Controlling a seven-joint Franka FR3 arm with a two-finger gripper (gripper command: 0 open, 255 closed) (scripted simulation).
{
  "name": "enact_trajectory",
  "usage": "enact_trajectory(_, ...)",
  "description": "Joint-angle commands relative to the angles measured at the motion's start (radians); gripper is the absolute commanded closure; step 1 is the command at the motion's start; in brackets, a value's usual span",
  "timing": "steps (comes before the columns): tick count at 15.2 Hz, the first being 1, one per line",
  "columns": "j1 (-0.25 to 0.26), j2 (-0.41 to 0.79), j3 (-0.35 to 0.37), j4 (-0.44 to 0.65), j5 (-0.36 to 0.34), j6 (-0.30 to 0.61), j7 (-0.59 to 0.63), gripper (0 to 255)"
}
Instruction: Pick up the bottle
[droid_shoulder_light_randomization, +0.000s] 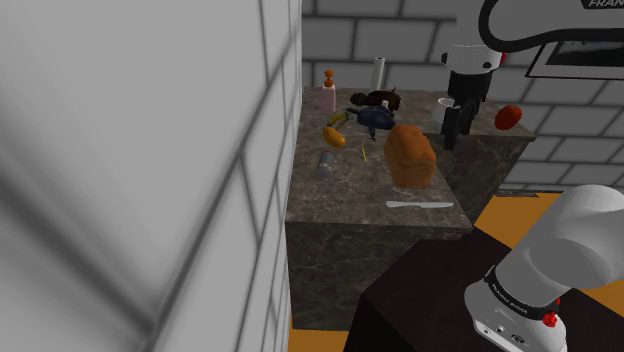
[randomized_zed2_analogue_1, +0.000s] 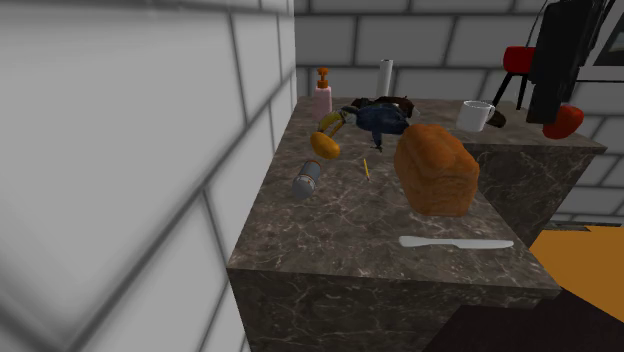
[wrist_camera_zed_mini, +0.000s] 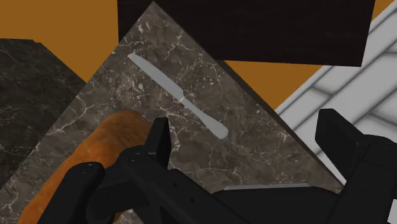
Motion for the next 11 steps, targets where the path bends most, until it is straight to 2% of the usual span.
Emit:
enact_trajectory(1, 0.000, 0.000, 0.000, 0.000, 0.000, 0.000, 0.000, 0)
enact_trajectory(11, -0.022, 0.335, 0.115, 0.068, 0.100, 0.269, 0.320, 0)
